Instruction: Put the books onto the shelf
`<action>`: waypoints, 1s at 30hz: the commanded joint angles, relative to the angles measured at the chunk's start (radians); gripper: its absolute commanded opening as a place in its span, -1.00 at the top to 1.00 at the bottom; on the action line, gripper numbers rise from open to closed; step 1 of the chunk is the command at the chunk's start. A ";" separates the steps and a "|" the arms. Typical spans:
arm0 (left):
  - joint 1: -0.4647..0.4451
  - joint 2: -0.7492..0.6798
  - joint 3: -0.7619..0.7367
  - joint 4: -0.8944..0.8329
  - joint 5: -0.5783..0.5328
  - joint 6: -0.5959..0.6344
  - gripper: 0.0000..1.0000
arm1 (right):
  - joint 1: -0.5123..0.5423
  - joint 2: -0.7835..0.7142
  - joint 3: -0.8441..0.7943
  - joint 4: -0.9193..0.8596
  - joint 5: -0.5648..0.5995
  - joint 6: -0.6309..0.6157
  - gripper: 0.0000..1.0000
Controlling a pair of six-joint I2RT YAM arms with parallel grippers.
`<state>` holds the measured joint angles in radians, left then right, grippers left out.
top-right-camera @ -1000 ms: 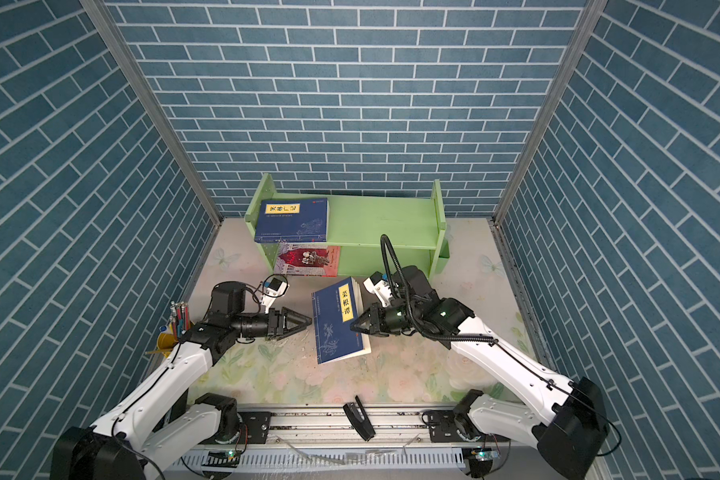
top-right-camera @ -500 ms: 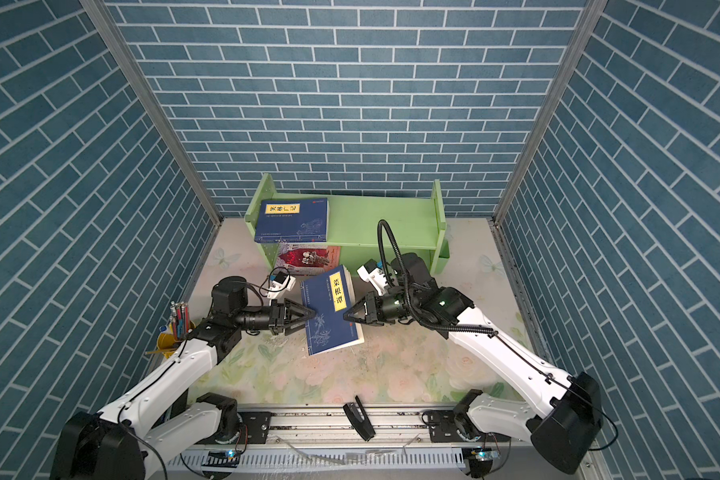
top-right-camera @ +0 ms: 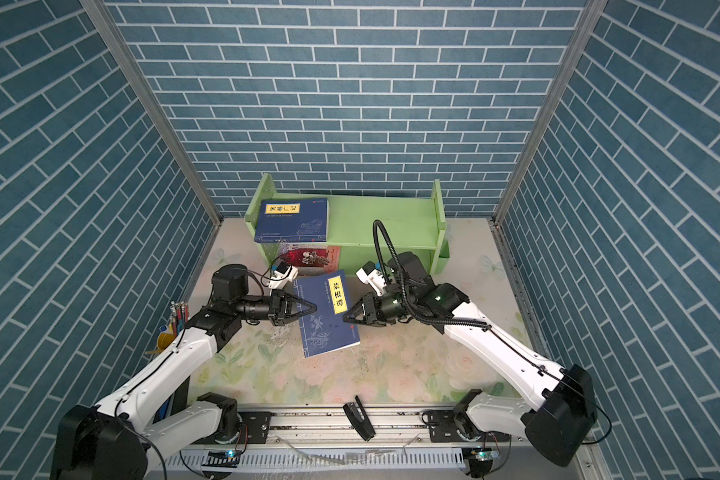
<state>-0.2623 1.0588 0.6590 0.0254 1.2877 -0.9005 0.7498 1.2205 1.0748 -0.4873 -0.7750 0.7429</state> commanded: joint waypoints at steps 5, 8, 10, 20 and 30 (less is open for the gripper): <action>-0.002 -0.038 0.036 -0.049 0.021 0.048 1.00 | -0.029 -0.033 0.082 -0.117 0.129 -0.056 -0.32; -0.003 -0.051 0.078 -0.064 0.039 0.059 1.00 | -0.046 -0.074 0.099 -0.152 0.191 -0.059 -0.47; -0.005 -0.056 0.106 -0.070 0.062 0.070 1.00 | -0.059 -0.104 0.114 -0.166 0.224 -0.060 -0.50; -0.019 0.026 0.550 -0.228 -0.038 0.254 1.00 | -0.093 -0.284 0.256 -0.147 0.451 -0.082 -0.80; 0.059 0.228 0.931 -0.123 -0.432 0.078 1.00 | -0.094 -0.269 0.308 0.043 0.405 -0.041 -0.92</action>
<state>-0.2367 1.2560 1.5635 -0.1951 1.0100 -0.7174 0.6598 0.9089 1.3876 -0.5369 -0.3477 0.6838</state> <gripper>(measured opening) 0.124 0.961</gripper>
